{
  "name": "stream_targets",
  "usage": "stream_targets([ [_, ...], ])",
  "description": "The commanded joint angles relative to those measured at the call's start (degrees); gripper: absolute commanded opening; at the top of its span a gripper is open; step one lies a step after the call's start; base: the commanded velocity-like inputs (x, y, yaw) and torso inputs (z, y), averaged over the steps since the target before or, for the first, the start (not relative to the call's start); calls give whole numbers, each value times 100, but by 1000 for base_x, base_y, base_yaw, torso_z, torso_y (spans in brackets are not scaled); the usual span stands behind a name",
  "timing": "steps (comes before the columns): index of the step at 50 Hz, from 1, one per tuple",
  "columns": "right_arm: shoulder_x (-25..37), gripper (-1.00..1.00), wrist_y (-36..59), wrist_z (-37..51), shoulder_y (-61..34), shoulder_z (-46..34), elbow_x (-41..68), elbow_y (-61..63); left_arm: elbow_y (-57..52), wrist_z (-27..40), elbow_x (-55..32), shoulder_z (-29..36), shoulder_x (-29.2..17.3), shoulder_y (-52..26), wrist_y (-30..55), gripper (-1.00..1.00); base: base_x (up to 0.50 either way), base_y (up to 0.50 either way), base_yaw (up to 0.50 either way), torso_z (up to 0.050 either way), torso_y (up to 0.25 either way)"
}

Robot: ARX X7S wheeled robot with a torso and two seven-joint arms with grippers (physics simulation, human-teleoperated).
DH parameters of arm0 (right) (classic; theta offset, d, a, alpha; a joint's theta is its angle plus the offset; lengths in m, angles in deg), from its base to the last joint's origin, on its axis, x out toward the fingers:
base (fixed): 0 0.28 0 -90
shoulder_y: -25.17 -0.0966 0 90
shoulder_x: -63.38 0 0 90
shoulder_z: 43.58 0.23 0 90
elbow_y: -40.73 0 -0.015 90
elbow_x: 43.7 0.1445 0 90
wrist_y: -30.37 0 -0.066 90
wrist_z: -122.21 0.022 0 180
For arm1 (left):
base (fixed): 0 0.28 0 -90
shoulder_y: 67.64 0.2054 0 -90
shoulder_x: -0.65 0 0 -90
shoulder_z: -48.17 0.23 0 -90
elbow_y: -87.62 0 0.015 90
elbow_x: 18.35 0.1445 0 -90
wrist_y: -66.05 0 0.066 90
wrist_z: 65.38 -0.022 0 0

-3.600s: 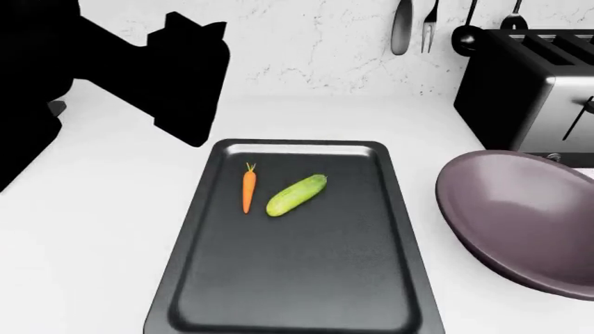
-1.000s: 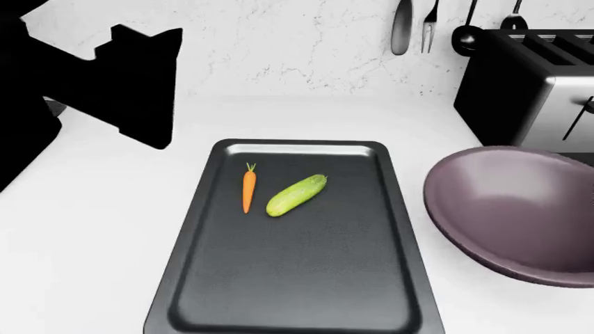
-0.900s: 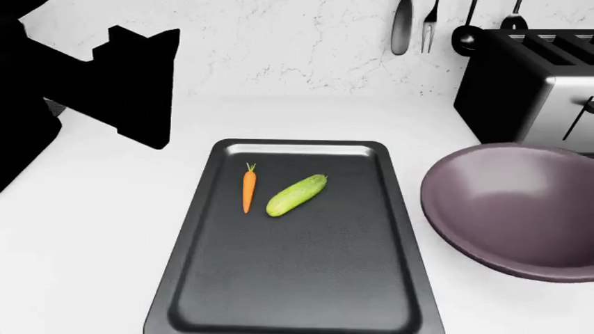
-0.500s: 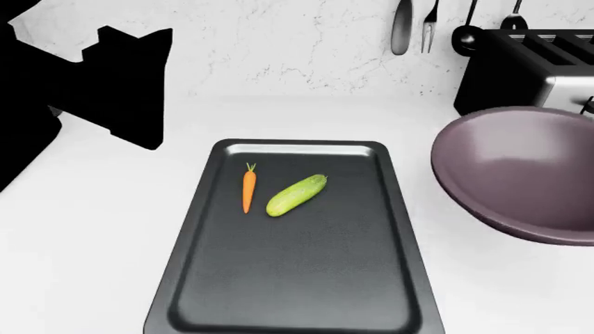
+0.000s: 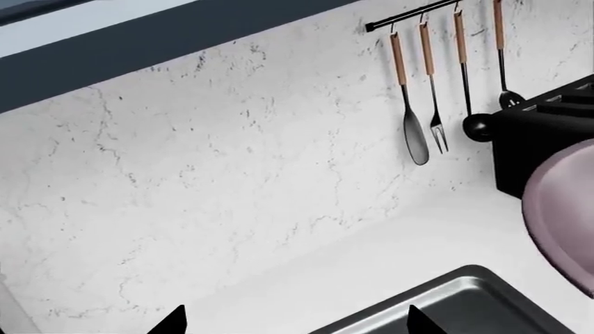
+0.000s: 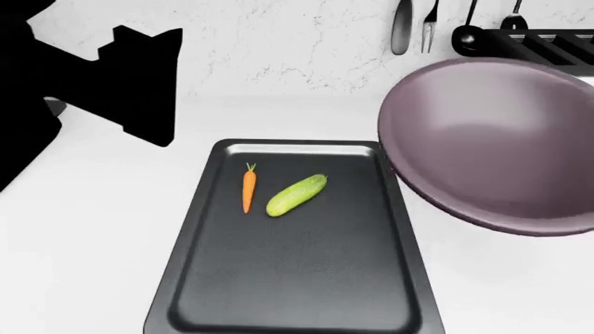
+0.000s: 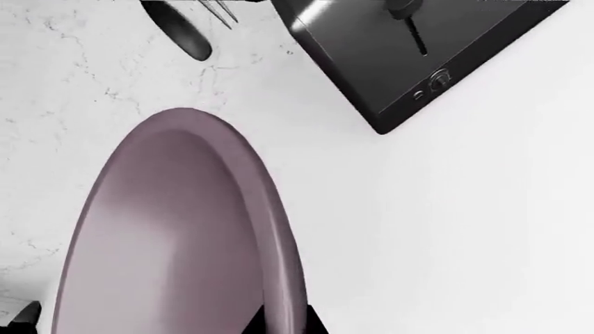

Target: Place the two vegetables and bowl onto the tray for setting up a vegetable dip station.

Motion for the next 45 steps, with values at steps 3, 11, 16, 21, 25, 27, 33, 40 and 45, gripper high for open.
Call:
stream_targets([
  [3, 0, -100, -280, 100, -300, 162, 379, 1430, -5, -29, 71, -18, 10, 47, -42, 100, 0, 0, 0, 0, 0],
  [11, 0, -100, -488, -190, -206, 138, 332, 1805, 25, -5, 282, -55, 40, -57, 29, 100, 0, 0, 0, 0, 0],
  [16, 0, -100, -548, -339, -111, 83, 241, 1989, -7, -22, 285, -79, -10, -48, 32, 100, 0, 0, 0, 0, 2],
  [21, -2, -100, -641, -484, -53, 65, 233, 2284, -62, -143, 421, -133, -93, 100, 0, 100, 0, 0, 0, 0, 0],
  [25, -266, -100, -791, -540, 4, 39, 208, 2363, -113, -112, 354, -160, -176, 109, -39, 100, 0, 0, 0, 0, 0],
  [27, -338, -100, -833, -511, -14, 62, 239, 2387, -130, -118, 371, -164, -207, 147, -52, 100, 0, 0, 0, 0, 0],
  [33, -959, -100, -975, -572, 20, 71, 169, 2141, -167, -189, 441, -158, -206, 264, -74, 100, 0, 0, 0, 0, 0],
  [40, -1484, -100, -1061, -652, 126, 19, 33, 1868, -228, -109, 340, -154, -258, 255, -109, 100, 0, 0, 0, 0, 0],
  [45, -1453, -100, -1059, -677, 152, 33, 41, 1911, -268, -103, 332, -175, -313, 291, -146, 100, 0, 0, 0, 0, 0],
])
